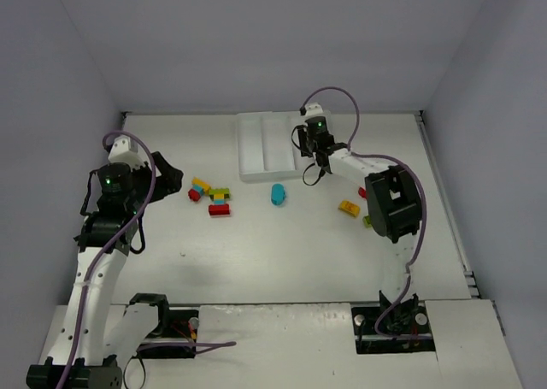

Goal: Sort the legos into containers by color

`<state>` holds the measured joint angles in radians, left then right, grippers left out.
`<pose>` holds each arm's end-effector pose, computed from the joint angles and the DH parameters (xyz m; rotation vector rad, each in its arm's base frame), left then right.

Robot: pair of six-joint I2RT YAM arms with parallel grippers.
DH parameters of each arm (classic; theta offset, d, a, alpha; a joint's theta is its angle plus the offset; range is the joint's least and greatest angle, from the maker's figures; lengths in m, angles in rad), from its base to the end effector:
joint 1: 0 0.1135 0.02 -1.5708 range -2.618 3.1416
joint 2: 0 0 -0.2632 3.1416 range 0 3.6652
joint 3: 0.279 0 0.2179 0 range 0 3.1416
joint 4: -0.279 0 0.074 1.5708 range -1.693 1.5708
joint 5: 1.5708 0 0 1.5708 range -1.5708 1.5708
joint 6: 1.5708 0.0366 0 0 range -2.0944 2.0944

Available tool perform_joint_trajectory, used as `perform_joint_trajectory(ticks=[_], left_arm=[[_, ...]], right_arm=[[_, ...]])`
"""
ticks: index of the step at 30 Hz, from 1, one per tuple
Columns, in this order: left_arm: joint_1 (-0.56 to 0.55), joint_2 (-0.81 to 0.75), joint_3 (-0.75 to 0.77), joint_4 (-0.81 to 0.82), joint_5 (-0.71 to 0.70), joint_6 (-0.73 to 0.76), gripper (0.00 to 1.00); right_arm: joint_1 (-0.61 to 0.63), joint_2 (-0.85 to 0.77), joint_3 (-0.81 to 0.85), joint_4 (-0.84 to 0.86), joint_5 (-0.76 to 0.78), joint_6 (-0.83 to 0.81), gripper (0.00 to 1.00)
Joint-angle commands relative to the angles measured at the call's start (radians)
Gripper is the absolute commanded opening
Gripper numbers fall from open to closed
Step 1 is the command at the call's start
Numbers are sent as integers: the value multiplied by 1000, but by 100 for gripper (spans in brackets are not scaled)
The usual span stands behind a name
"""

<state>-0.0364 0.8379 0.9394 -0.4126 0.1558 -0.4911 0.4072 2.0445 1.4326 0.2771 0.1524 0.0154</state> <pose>0.1508 -0.0112 0.3563 -0.3240 1.8820 -0.5060 0.4155 0.1731 0.2403 -0.2689 1.8850 0.1415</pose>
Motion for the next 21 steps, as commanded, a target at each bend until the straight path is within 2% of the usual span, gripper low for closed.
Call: perform_joint_trajectory(ticks=[1, 5, 7, 8, 9, 10, 11, 12, 14, 17, 21], left_arm=[[3, 6, 22, 66, 13, -9, 73], [3, 7, 22, 67, 19, -9, 73], [3, 10, 22, 69, 28, -10, 73], [4, 15, 24, 69, 31, -10, 73], [4, 17, 27, 67, 33, -10, 73], [4, 20, 27, 67, 37, -10, 73], [4, 20, 27, 67, 37, -10, 73], [4, 21, 27, 67, 37, -10, 73], [4, 20, 27, 67, 34, -10, 73], [4, 20, 27, 67, 33, -10, 73], [4, 15, 29, 64, 31, -9, 73]], right_arm=[[-4, 57, 101, 31, -42, -35, 10], [-13, 130, 149, 31, -65, -40, 18], [-15, 135, 160, 31, -66, -45, 27], [-15, 129, 161, 30, -80, -49, 31], [-16, 125, 161, 31, -85, -51, 42], [-16, 112, 160, 30, -85, -52, 48], [-16, 103, 157, 30, -83, -49, 48], [-18, 92, 154, 30, -83, -49, 56], [-18, 50, 131, 27, -79, -43, 65], [-15, -42, 73, 24, -77, -25, 72], [10, -182, -47, 8, -88, 43, 73]])
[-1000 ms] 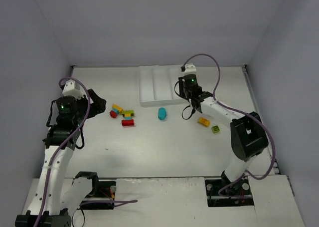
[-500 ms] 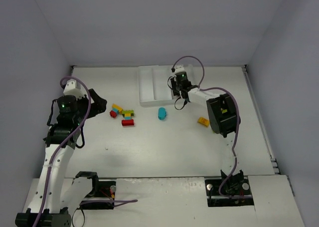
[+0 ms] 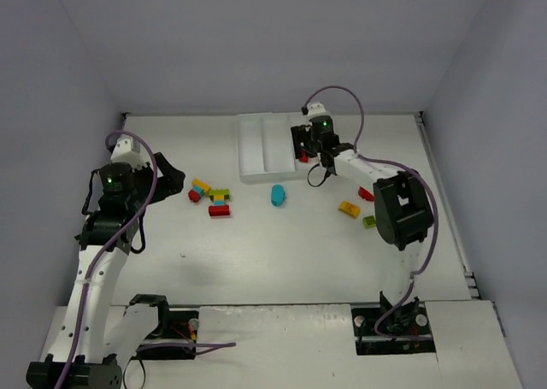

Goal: Sort the legos into containers by color

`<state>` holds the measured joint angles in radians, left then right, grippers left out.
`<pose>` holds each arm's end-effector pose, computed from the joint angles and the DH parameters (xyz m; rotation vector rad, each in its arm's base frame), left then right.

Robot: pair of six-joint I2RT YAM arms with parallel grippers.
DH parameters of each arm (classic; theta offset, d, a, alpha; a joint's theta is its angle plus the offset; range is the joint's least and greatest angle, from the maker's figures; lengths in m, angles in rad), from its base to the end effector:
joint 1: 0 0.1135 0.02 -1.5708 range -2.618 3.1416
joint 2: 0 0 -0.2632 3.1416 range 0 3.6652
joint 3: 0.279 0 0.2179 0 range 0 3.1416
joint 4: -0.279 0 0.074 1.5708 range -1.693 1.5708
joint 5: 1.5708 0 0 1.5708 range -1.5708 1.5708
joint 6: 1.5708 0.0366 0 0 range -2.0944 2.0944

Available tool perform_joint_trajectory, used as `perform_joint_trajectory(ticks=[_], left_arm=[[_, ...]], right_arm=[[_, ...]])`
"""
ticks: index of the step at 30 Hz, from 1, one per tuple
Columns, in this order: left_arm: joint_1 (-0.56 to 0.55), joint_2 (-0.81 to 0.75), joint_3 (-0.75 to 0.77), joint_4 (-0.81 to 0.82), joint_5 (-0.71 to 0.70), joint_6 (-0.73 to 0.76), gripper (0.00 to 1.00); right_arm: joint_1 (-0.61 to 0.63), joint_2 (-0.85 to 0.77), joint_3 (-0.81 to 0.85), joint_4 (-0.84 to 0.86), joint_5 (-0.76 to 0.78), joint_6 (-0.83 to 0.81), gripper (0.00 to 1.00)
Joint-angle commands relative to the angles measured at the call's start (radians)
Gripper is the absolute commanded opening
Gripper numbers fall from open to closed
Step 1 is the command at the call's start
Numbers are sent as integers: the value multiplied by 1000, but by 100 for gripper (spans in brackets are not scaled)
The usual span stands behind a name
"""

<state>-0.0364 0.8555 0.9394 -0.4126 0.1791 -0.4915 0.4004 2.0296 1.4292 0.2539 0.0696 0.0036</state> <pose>0.1549 -0.0122 0.3540 -0.3138 1.9033 -0.5262 0.4129 0.1720 0.2431 -0.3326 1.8928 0.2051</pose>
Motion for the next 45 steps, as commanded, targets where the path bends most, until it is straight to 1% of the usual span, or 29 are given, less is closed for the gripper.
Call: perform_joint_trajectory(ticks=[1, 3, 5, 10, 13, 15, 19, 23, 30, 32, 33, 34, 35, 36, 38, 39, 41, 43, 45], left_arm=[[4, -3, 29, 64, 7, -9, 73], [4, -3, 30, 64, 7, -9, 73], [4, -4, 30, 64, 10, -9, 73], [4, 2, 32, 60, 8, -9, 73], [4, 2, 30, 58, 7, -9, 73], [3, 2, 29, 58, 11, -9, 73], [4, 2, 30, 60, 17, -10, 73], [4, 1, 30, 61, 23, -13, 73], [4, 2, 32, 58, 23, -16, 73], [4, 4, 33, 58, 25, -16, 73], [4, 4, 32, 57, 25, -15, 73], [4, 2, 33, 57, 23, -16, 73], [4, 2, 32, 57, 23, -16, 73], [4, 4, 33, 55, 23, -16, 73], [4, 4, 33, 55, 25, -16, 73], [4, 2, 35, 55, 25, -16, 73], [4, 2, 35, 55, 26, -18, 73], [4, 2, 35, 55, 28, -19, 73], [4, 2, 35, 57, 28, -19, 73]], right_arm=[[43, -221, -71, 25, -2, 90, 74], [73, -262, -145, 10, 24, 127, 78], [118, -305, -182, -27, 79, 203, 87], [192, -365, -294, -44, 114, 424, 90], [245, -348, -320, -50, 176, 510, 91], [265, -310, -320, -50, 177, 548, 91], [287, -244, -308, -39, 190, 553, 89], [296, -175, -285, -27, 162, 541, 87], [301, -100, -245, -12, 168, 533, 82], [301, -89, -236, -7, 171, 526, 77], [301, -82, -233, -7, 179, 521, 71], [301, -78, -233, -7, 182, 519, 67], [301, -75, -233, -7, 185, 512, 61], [301, -77, -234, -7, 194, 507, 45], [301, -80, -237, -7, 200, 493, 26], [301, -92, -240, -7, 205, 490, 10], [301, -111, -242, -7, 210, 463, 1], [301, -153, -230, -8, 217, 429, 0], [298, -190, -190, -7, 240, 356, 0]])
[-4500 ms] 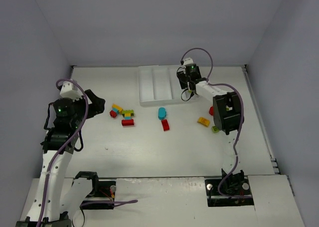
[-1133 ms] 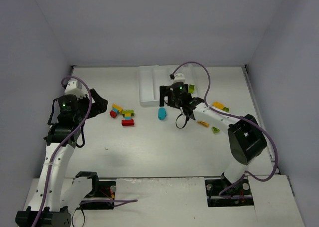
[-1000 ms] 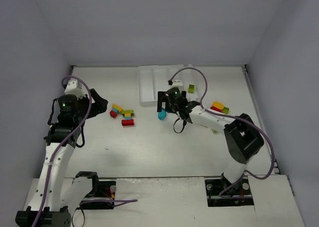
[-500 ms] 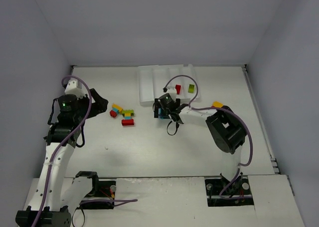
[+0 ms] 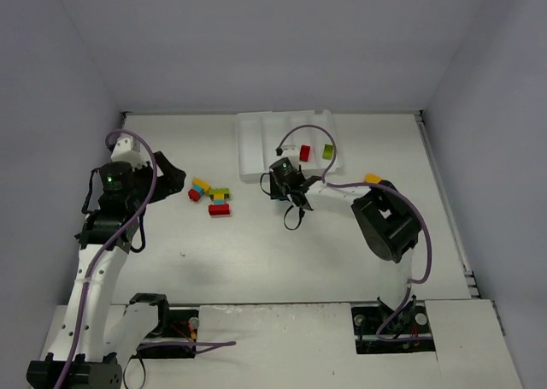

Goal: Sort the legos into containers by color

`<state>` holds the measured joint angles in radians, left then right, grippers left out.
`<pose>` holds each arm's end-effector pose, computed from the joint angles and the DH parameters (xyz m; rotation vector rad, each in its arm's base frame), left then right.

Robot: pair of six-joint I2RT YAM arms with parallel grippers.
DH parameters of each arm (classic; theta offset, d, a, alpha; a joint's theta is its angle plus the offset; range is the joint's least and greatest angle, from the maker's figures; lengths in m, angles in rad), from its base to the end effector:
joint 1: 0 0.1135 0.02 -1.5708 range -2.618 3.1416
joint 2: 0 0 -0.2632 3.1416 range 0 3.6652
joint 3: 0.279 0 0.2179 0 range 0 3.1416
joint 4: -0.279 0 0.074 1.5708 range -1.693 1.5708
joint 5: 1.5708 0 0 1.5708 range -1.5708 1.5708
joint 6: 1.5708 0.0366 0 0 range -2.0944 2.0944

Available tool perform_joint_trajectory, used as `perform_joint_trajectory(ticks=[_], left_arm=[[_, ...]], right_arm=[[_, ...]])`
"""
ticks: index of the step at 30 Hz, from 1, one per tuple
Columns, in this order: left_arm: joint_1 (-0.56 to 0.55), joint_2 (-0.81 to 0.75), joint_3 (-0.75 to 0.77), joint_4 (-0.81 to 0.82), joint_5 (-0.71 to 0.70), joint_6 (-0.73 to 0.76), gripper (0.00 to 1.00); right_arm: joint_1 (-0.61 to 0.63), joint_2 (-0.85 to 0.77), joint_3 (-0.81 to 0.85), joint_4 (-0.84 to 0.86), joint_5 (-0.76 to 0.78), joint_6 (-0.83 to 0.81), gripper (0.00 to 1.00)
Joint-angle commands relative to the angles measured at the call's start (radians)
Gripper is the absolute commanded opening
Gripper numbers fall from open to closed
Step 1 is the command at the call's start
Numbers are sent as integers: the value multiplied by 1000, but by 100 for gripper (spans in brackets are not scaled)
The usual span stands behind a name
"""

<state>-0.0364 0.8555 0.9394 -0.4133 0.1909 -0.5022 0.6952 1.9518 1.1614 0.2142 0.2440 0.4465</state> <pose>0.1548 -0.0126 0.3540 -0.3164 1.9054 -0.5444 0.3126 0.2492 0.1915 -0.1247 2.1520 0.4089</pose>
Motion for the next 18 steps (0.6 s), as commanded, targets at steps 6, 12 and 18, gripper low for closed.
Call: perform_joint_trajectory(ticks=[6, 12, 18], left_arm=[[4, 4, 35, 53, 19, -7, 73], [4, 16, 38, 50, 25, -9, 73], [4, 13, 41, 47, 35, -12, 73]], right_arm=[[-77, -47, 257, 34, -8, -279, 1], [-160, 110, 457, 33, -90, -324, 4], [-183, 240, 609, 28, -155, -422, 7]])
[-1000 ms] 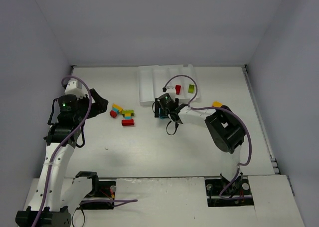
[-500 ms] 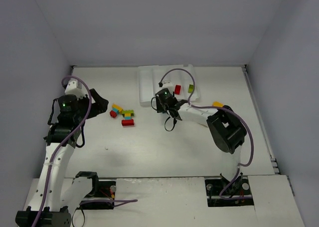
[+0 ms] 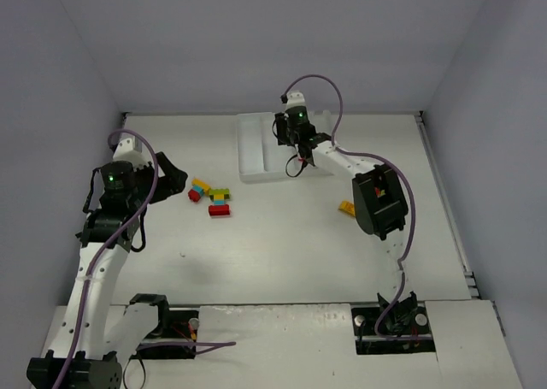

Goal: Sort the legos into containers by color

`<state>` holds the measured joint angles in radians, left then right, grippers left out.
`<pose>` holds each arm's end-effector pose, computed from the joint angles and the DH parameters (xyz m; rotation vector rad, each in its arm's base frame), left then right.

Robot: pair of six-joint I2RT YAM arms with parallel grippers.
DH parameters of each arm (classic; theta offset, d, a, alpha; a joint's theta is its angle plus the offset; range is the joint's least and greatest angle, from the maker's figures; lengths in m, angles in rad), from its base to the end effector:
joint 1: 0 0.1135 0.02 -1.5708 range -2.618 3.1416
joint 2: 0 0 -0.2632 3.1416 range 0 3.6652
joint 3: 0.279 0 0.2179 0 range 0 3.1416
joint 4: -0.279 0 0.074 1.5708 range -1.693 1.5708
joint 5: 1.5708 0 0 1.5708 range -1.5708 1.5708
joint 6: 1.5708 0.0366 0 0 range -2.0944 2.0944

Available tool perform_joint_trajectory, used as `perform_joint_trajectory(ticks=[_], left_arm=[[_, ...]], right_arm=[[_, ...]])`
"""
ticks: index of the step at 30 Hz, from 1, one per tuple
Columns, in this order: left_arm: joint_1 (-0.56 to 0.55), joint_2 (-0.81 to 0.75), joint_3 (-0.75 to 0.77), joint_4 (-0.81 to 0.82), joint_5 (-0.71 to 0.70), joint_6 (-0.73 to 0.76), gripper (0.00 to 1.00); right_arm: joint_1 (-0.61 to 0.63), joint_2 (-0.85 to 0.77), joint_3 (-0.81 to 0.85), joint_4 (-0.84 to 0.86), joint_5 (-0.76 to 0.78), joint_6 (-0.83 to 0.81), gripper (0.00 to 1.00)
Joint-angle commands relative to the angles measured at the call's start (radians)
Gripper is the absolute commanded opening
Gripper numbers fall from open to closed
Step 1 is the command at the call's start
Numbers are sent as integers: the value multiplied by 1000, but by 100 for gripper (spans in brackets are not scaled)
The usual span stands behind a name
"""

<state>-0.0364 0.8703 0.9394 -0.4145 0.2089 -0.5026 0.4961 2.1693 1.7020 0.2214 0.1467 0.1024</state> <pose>0.1581 -0.0134 0.3519 -0.3096 1.9241 -0.5601 0.4328 0.2282 0.2633 -0.2537 1.8059 0.2908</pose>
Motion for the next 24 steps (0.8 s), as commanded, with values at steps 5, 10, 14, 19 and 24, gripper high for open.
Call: perform_joint_trajectory(ticks=[5, 10, 14, 19, 24], left_arm=[[4, -1, 42, 48, 18, -10, 73], [4, -1, 41, 48, 21, -10, 73], [4, 2, 41, 48, 23, -11, 72], [4, -4, 41, 48, 23, -10, 73], [3, -5, 41, 51, 23, -10, 73]], right_arm=[[13, 84, 120, 22, -85, -95, 15], [12, 115, 131, 22, -93, -93, 40], [10, 101, 110, 21, -87, -95, 78], [6, 2, 36, 22, -75, -89, 88], [1, -208, -172, 19, 63, -26, 88]])
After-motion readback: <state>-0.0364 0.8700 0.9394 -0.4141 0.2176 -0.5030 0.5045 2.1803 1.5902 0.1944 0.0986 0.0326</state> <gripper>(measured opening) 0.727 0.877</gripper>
